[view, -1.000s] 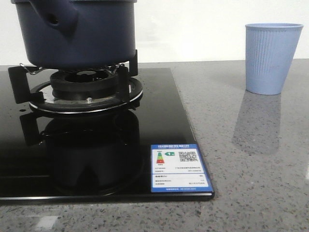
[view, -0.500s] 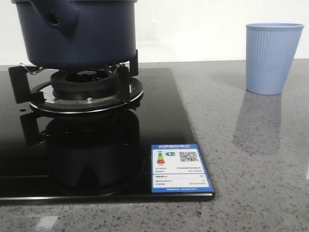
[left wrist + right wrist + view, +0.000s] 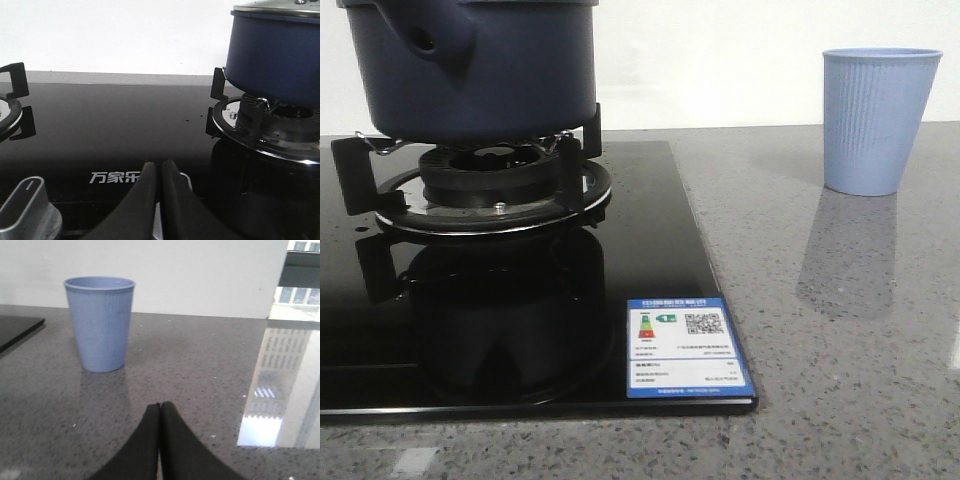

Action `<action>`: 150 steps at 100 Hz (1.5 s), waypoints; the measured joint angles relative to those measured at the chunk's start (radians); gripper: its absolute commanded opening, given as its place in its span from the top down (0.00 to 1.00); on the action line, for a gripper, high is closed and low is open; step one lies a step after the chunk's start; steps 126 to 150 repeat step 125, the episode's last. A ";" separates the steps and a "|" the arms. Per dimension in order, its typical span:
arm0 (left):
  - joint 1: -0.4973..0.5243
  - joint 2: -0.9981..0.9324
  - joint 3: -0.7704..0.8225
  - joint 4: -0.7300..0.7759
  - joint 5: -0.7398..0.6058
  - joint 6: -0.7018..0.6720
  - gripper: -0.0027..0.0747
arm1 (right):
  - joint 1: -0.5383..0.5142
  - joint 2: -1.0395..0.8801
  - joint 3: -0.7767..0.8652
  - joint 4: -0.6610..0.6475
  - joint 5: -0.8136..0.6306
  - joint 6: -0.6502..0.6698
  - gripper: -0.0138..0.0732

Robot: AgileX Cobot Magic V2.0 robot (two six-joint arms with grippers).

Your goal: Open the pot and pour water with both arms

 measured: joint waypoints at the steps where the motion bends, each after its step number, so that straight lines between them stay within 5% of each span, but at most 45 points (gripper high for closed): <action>1: 0.000 0.000 0.000 0.000 0.000 0.000 0.99 | -0.004 -0.005 0.000 0.000 0.000 0.011 0.92; 40: 0.000 0.000 0.000 0.000 0.002 0.000 0.99 | -0.082 -0.111 0.000 -0.039 0.216 0.159 0.92; 150: 0.000 0.000 0.000 0.000 0.002 0.000 0.99 | -0.082 -0.111 0.000 -0.091 0.240 0.171 0.92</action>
